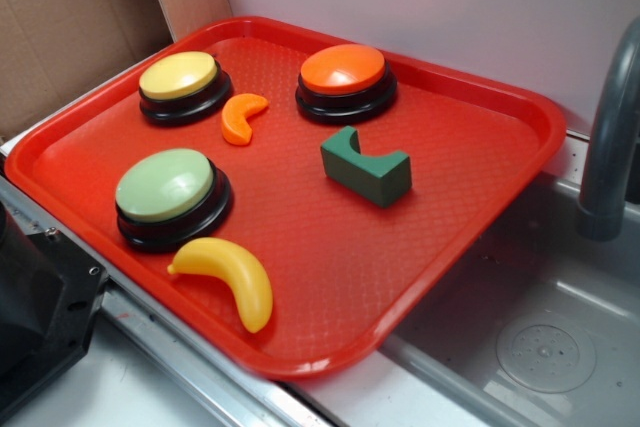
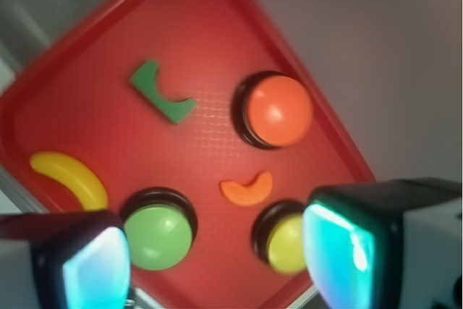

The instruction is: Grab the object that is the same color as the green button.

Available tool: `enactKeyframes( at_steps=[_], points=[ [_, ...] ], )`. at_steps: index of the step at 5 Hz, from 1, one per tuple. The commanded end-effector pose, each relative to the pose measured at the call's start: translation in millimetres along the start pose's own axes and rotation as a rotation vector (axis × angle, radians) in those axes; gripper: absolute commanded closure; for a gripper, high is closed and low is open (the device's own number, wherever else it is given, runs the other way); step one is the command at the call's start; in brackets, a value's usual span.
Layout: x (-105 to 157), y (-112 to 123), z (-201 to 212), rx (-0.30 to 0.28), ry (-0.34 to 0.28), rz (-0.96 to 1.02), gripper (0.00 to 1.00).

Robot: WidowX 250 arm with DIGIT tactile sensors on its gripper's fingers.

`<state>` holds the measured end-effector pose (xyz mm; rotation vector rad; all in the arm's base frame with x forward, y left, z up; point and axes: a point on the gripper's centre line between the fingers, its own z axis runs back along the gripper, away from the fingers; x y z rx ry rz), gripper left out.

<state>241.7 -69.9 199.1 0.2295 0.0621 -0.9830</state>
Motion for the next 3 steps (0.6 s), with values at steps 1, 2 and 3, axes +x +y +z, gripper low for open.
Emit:
enactKeyframes(
  at_steps=[1, 2, 3],
  points=[
    [23.3, -39.5, -63.0, -0.064, -0.012, -0.457, 0.0],
    [30.2, -50.9, -94.0, -0.117, 0.005, -0.515, 0.0],
    [47.0, -63.7, -121.1, -0.128, 0.006, -0.562, 0.0]
  ],
)
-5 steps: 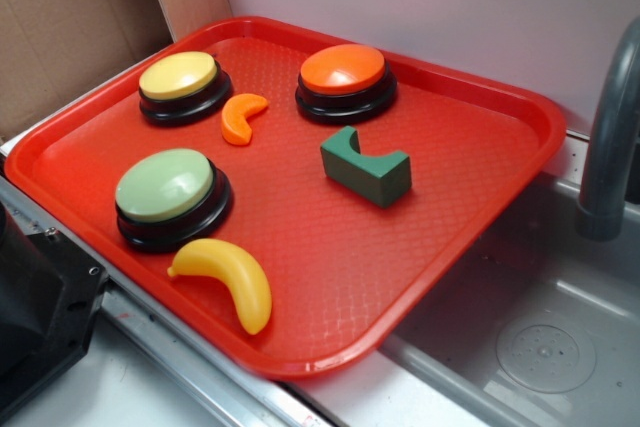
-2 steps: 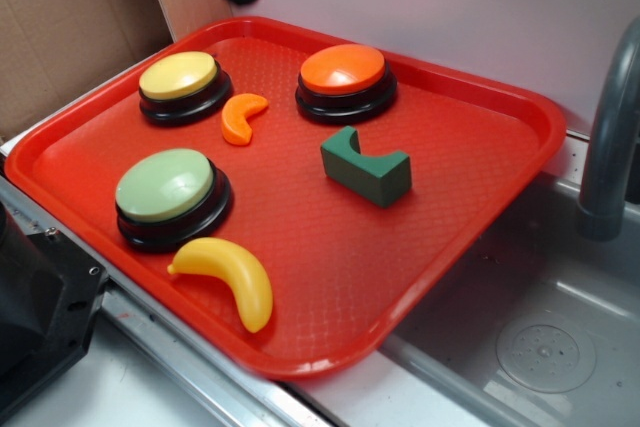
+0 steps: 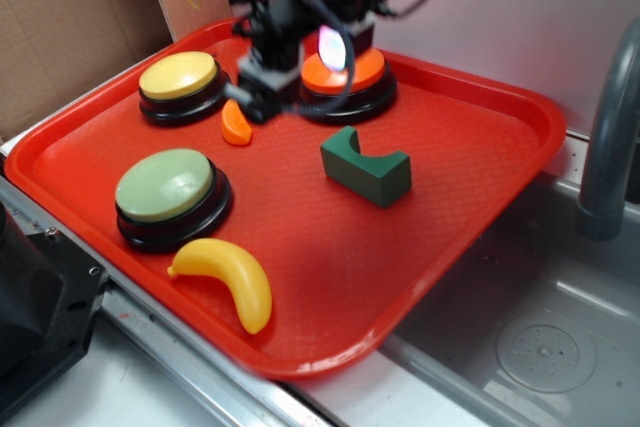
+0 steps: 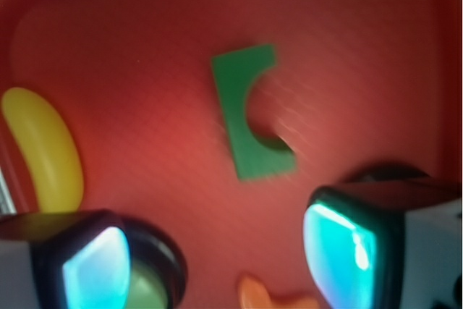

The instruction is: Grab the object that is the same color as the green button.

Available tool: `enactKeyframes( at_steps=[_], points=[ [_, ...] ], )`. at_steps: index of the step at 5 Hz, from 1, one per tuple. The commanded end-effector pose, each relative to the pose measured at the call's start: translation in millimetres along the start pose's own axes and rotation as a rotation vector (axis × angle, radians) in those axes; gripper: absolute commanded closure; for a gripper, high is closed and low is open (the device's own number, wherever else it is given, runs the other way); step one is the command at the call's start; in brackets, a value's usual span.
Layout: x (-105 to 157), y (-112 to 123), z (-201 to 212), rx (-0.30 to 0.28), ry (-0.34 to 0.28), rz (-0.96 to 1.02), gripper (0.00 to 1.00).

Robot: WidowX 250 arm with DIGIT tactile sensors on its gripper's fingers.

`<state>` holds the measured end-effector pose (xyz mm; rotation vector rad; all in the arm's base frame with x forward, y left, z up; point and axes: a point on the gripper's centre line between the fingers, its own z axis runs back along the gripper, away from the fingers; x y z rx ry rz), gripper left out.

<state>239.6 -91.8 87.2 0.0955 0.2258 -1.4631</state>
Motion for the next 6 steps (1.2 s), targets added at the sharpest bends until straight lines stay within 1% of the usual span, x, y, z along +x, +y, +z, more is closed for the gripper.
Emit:
enactKeyframes(
  at_steps=[1, 2, 3, 4, 5, 6],
  points=[
    [46.0, -11.5, -30.0, 0.086, -0.043, -0.024, 0.0],
    [53.9, -5.4, -25.1, 0.129, -0.061, -0.012, 0.0],
    [48.9, -0.1, -33.1, 0.116, -0.071, 0.036, 0.0],
    [36.0, 5.3, -38.0, 0.106, -0.071, 0.069, 1.0],
    [21.6, 9.5, -39.4, 0.099, -0.073, 0.087, 1.0],
    [14.5, 11.2, -42.4, 0.097, -0.057, 0.086, 1.0]
  ],
)
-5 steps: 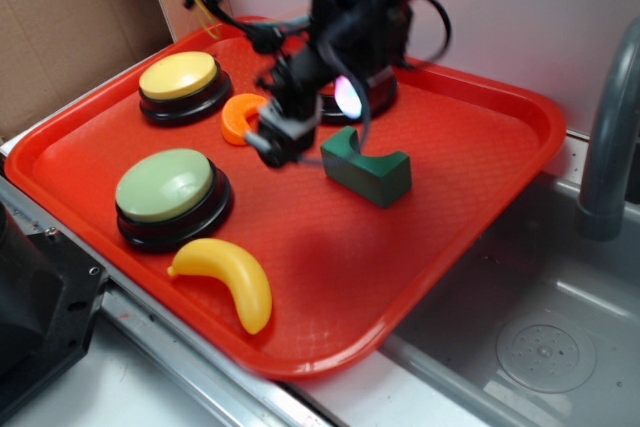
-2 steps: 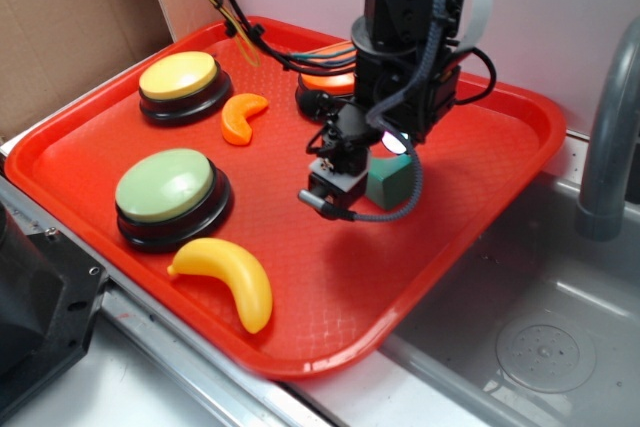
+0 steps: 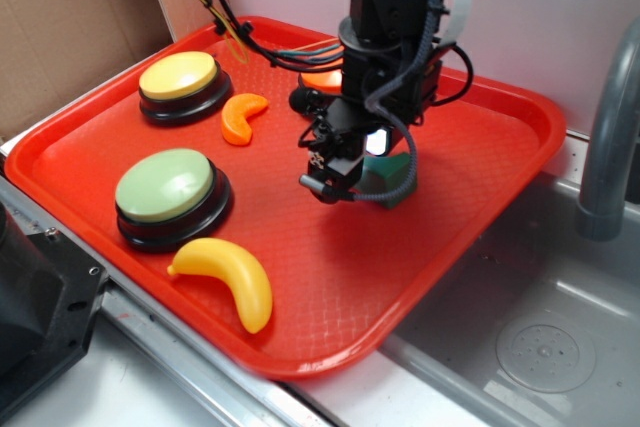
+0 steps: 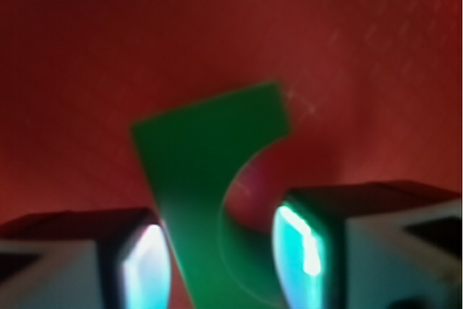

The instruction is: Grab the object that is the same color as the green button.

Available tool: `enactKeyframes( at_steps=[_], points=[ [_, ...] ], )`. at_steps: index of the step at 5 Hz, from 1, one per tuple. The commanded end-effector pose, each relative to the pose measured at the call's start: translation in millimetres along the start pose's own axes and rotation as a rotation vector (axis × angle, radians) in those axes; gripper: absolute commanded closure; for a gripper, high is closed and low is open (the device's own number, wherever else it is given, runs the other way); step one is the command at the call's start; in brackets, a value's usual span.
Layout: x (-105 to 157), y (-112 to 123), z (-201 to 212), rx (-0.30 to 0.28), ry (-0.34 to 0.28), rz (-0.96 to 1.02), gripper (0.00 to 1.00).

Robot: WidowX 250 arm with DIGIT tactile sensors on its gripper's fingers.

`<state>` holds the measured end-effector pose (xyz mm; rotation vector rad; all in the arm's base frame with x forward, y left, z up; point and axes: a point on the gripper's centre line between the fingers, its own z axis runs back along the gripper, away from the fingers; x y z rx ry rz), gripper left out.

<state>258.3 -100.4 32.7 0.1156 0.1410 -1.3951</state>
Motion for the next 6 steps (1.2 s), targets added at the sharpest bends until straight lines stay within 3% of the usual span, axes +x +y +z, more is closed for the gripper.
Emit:
enactKeyframes(
  at_steps=[1, 2, 3, 5, 6],
  points=[
    [-8.9, -7.1, 3.8, 0.023, -0.019, 0.048, 1.0],
    [-9.1, -8.3, 5.6, -0.084, -0.074, 0.229, 1.0],
    [-18.6, -14.9, 53.4, -0.025, -0.054, 0.492, 1.0],
    [-40.6, -18.2, 125.7, -0.05, -0.041, 0.979, 1.0],
    [-58.1, -24.1, 150.9, -0.059, -0.048, 1.119, 1.0]
  ],
)
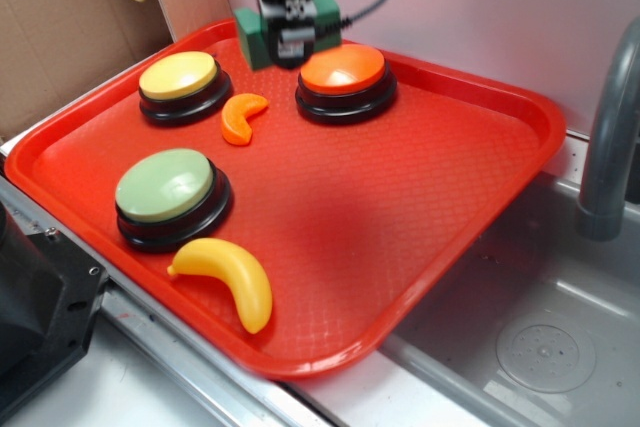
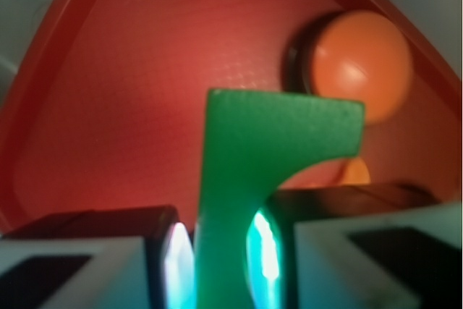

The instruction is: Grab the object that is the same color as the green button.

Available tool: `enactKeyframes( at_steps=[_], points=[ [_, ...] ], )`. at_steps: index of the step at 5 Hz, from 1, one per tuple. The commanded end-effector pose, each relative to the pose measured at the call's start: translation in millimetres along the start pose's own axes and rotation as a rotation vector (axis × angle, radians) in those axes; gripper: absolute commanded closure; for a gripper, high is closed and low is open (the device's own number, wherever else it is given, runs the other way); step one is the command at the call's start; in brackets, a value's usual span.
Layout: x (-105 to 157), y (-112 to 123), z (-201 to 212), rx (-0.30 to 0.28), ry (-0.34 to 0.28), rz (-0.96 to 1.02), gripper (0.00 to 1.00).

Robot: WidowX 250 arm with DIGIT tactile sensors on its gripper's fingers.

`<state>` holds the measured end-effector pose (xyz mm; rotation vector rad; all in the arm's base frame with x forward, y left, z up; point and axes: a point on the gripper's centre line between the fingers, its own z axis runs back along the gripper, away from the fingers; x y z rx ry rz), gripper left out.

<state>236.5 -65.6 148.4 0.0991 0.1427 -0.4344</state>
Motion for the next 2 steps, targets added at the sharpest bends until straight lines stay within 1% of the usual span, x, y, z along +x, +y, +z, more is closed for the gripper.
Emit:
enactKeyframes(
  at_steps=[1, 2],
  points=[
    [-27.9, -2.6, 57.6, 0.005, -0.138, 0.218, 1.0],
    [-33.1, 3.4, 62.5, 0.043, -0.148, 0.246, 1.0]
  ],
)
